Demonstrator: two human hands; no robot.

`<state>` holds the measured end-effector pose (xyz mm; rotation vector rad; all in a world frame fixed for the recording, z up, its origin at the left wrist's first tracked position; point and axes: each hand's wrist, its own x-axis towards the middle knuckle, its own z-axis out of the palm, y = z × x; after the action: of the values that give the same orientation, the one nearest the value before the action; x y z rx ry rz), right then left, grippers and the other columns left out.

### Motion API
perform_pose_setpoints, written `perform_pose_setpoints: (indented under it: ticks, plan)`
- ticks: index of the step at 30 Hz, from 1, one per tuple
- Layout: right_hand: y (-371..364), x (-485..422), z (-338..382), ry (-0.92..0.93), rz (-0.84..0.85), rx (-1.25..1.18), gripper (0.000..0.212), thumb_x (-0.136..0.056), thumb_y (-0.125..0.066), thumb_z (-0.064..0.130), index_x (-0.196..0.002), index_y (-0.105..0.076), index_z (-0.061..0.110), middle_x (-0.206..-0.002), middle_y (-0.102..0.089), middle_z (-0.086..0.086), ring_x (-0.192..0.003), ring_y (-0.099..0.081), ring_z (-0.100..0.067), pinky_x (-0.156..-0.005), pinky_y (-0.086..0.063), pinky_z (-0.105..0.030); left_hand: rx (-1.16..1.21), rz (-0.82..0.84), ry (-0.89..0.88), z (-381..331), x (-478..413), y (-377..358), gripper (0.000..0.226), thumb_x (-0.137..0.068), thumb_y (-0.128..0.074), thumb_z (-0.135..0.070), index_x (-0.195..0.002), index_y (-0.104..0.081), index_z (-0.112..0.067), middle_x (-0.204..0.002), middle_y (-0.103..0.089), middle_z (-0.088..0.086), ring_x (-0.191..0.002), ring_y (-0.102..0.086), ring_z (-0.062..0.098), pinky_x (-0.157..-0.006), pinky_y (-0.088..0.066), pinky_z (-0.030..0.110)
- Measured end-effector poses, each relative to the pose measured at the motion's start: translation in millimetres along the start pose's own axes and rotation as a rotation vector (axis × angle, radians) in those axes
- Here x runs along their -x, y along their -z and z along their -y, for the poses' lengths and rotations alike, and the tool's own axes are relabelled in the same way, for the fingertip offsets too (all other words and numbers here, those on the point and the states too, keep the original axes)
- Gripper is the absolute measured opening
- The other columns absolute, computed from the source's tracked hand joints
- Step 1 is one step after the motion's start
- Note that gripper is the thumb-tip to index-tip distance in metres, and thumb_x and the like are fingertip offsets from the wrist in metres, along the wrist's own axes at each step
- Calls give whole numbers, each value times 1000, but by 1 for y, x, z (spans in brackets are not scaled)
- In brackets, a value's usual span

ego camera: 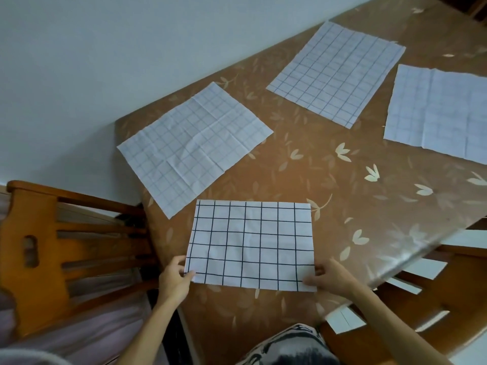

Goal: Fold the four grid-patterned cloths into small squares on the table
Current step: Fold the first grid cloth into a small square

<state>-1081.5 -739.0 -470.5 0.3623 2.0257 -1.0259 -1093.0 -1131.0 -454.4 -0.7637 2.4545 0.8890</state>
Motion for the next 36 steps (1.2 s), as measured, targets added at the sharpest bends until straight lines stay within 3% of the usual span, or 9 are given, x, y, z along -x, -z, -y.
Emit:
perform_pose_setpoints:
  ticks: [4,9,14,18,22,25,30,32,36]
  plan:
    - [7,6,-1,-31,-86,82,11,-84,-75,29,-85,-73,18,-78,-72,4,-70,-67,-10,-61,-55,-22,51,14,-13,2,4,1,38,-89,-71,-13,-125,-58,-14,-91,-70,3,-90,-60,18,-80,-46,30]
    - [15,16,1,-92,-272,31,22,-84,-74,35,-82,-69,13,-76,-70,-2,-69,-64,-12,-50,-43,-16,68,7,-31,5,12,-3,24,-88,-73,-18,-110,-64,-18,-86,-69,-3,-82,-62,14,-67,-45,24]
    - [9,28,13,-159,-366,61,30,-85,-70,35,-80,-71,5,-75,-71,-13,-67,-64,-20,-57,-47,-30,29,-55,0,7,18,-10,20,-86,-74,-30,-99,-64,-19,-90,-67,-2,-88,-66,20,-71,-53,31]
    - [2,33,19,-211,-392,-10,23,-84,-70,28,-79,-69,5,-79,-72,-17,-74,-69,-28,-71,-57,-41,-137,-109,-48,4,24,-12,33,-88,-70,-36,-114,-58,-21,-109,-62,-1,-89,-60,15,-67,-48,26]
    - [-2,40,27,-253,-321,-167,19,-83,-73,18,-95,-62,8,-79,-69,-10,-67,-66,-20,-61,-57,-33,-289,-118,-259,-6,35,-16,36,-92,-64,-34,-125,-53,-24,-123,-54,-2,-94,-55,10,-68,-43,20]
    - [-8,50,34,-206,-304,-297,42,-81,-76,14,-114,-50,7,-82,-67,-7,-66,-63,-16,-48,-48,-22,-269,-15,-429,-16,46,-23,38,-90,-64,-39,-126,-53,-28,-126,-53,-10,-109,-54,8,-81,-46,20]
    - [-32,72,50,-42,-250,-383,85,-80,-80,20,-146,-26,16,-94,-73,-9,-81,-72,-21,-56,-51,-23,-174,204,-537,-38,84,-40,55,-85,-66,-54,-134,-46,-38,-127,-46,-19,-105,-52,0,-86,-47,19]
    - [-44,84,62,34,-242,-364,90,-82,-79,18,-149,-19,19,-91,-75,-6,-75,-73,-17,-55,-51,-21,-189,257,-570,-39,97,-47,64,-81,-66,-60,-138,-42,-42,-130,-45,-20,-103,-52,-1,-86,-48,19]
    - [-69,104,85,99,-195,-387,89,-85,-72,5,-149,-13,18,-92,-73,-10,-67,-73,-14,-53,-52,-18,-214,236,-606,-29,115,-62,68,-83,-62,-62,-144,-38,-42,-141,-40,-21,-128,-40,4,-105,-40,27]
